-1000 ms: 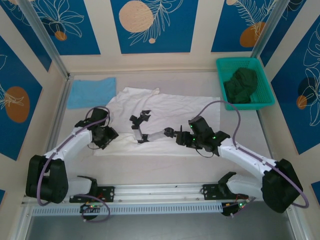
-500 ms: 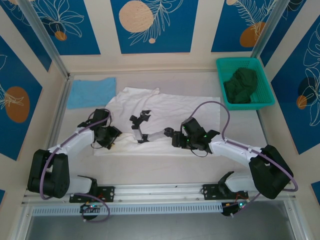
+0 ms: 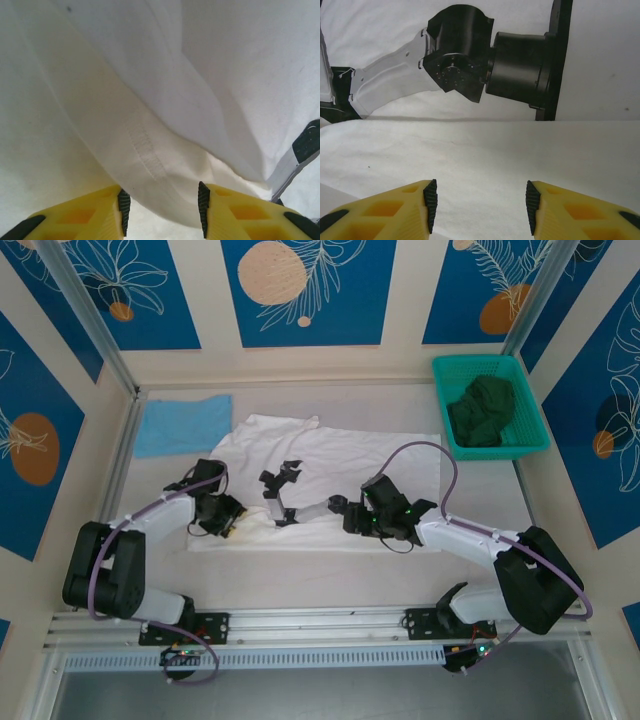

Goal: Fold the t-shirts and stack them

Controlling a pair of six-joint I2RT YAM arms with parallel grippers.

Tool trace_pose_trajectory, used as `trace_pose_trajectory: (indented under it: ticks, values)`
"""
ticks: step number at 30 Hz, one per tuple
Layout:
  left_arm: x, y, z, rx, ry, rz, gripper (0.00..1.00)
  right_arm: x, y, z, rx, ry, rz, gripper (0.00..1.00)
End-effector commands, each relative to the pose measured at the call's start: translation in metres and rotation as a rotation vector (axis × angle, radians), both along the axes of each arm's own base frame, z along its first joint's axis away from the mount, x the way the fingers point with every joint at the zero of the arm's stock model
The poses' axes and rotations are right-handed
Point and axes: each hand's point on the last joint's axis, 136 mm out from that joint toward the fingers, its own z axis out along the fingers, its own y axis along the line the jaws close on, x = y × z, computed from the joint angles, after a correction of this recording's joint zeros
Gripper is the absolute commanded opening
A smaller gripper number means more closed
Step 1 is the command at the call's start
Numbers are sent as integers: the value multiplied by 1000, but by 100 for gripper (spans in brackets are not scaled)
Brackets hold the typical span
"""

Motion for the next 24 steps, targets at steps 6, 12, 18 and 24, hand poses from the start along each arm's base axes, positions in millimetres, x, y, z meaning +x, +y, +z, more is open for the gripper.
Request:
trace_pose_trajectory:
  ticks: [6,12,18,24]
  values:
    - [8,1,1,38,5,-5,16,6,4,7,2,-34,9,50]
    - [13,7,7,143,7,-73,12,7,4,7,3,-36,7,50]
    - [27,2,7,250,24,-186,11,7,5,6,2,-33,9,49]
    - [45,-7,4,307,27,-280,16,6,2,7,-4,-32,0,49]
